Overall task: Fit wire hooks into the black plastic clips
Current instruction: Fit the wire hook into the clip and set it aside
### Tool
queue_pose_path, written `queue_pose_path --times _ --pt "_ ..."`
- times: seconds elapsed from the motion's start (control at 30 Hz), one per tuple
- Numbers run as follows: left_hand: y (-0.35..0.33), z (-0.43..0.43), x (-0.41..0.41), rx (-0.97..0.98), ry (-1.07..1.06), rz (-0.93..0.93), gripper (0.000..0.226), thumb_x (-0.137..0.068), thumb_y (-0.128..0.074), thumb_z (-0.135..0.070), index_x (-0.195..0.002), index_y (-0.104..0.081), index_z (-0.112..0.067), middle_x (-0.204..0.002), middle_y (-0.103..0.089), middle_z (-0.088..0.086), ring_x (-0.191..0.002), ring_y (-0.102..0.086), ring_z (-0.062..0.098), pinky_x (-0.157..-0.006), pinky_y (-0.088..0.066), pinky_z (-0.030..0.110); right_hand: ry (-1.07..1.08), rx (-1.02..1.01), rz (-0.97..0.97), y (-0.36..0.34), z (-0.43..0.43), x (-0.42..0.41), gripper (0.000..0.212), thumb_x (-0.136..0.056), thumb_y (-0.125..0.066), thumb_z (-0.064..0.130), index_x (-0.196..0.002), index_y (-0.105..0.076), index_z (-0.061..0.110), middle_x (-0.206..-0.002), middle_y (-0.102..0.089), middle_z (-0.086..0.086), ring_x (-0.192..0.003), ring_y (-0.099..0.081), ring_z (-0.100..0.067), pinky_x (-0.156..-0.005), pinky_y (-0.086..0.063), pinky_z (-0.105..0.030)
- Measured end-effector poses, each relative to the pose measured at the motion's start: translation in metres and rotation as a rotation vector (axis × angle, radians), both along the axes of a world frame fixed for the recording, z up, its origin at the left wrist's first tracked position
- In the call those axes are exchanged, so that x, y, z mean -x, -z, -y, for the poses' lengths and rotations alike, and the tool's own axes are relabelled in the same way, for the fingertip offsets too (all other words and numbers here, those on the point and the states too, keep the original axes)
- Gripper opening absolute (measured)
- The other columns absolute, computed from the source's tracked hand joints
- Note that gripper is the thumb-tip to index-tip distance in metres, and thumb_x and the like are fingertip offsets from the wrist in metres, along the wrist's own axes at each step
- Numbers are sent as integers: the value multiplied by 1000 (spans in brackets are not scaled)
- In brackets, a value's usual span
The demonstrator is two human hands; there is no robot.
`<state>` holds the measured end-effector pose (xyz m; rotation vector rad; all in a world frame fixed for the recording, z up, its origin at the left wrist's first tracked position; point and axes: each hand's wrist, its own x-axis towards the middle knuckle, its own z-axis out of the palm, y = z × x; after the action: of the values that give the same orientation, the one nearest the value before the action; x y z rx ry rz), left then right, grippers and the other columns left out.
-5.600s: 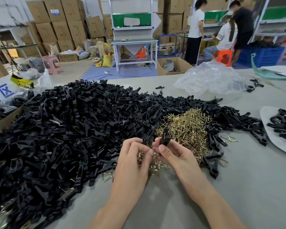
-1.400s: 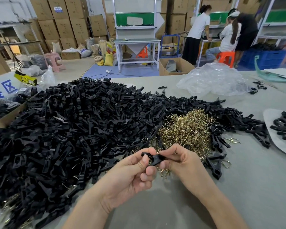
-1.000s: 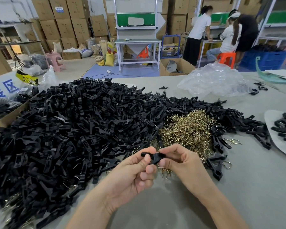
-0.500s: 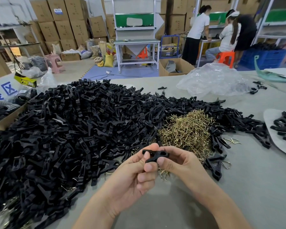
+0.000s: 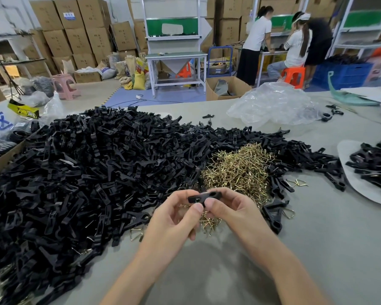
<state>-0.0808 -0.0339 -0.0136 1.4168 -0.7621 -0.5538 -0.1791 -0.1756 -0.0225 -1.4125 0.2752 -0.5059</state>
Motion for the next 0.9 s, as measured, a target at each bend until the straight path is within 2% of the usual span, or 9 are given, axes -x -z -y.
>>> queue_pose_path --times 0.13,0.3,0.4,0.53,0.6,0.67,0.73,0.83,0.9 --pt "-2 4 10 -48 -107 217 19 -88 -68 -30 -101 -64 -44 -79 -66 -6 -59 -55 3 -57 -44 14 33 12 22 -3 1 6 31 -81 -78 39 -105 -77 19 -104 -76 -6 -94 -69 -14 -85 -55 -24" --pt "-18 40 29 -100 -124 401 21 -86 -69 -41 -105 -63 -48 -89 -61 -5 -63 -57 7 -58 -42 12 139 -172 192 -8 18 19 35 -83 -79 39 -109 -76 15 -112 -74 -13 -106 -69 -29 -98 -54 -43" --pt "-31 83 43 -134 -131 483 24 -86 -64 -49 -109 -62 -44 -81 -58 -8 -64 -53 3 -58 -40 12 326 -389 291 -21 30 29 39 -86 -75 41 -115 -74 14 -116 -73 -13 -106 -69 -29 -94 -57 -40" --pt "-67 187 82 -79 47 377 47 -94 -66 -37 -136 -54 -22 -91 -69 -10 -73 -63 -4 -63 -45 6 531 -521 357 -47 71 63 37 -104 -47 43 -109 -73 19 -104 -77 -1 -92 -73 -13 -74 -56 -25" --pt "-92 234 103 -70 205 292 70 -94 -67 -35 -153 -33 -18 -105 -71 -5 -79 -68 5 -82 -55 22 666 -581 415 -60 90 83 31 -107 -42 37 -110 -66 16 -95 -74 4 -86 -67 -10 -79 -54 -27" --pt "-101 262 118 -93 303 254 80 -95 -66 -35 -158 -18 -23 -111 -70 -1 -74 -69 12 -84 -58 37 764 -608 445 -68 103 100 26 -106 -44 32 -101 -64 16 -92 -69 1 -85 -64 -12 -86 -56 -30" --pt "-95 268 124 -141 327 273 73 -97 -62 -35 -156 -22 -25 -114 -67 -1 -75 -69 9 -80 -58 32 799 -589 423 -69 110 111 24 -104 -47 29 -97 -65 15 -97 -69 -3 -83 -63 -15 -85 -58 -31" --pt "-68 238 111 -152 268 371 55 -99 -58 -35 -149 -39 -22 -113 -65 -11 -92 -67 2 -87 -54 25 772 -491 271 -57 104 108 31 -105 -47 29 -123 -63 10 -116 -71 -9 -93 -68 -21 -92 -56 -39" --pt "-48 198 89 -146 169 480 41 -100 -55 -32 -140 -47 -28 -108 -63 -20 -92 -63 -8 -78 -52 15 766 -420 197 -47 89 95 30 -105 -48 25 -131 -59 17 -119 -71 -6 -103 -69 -22 -92 -56 -37"
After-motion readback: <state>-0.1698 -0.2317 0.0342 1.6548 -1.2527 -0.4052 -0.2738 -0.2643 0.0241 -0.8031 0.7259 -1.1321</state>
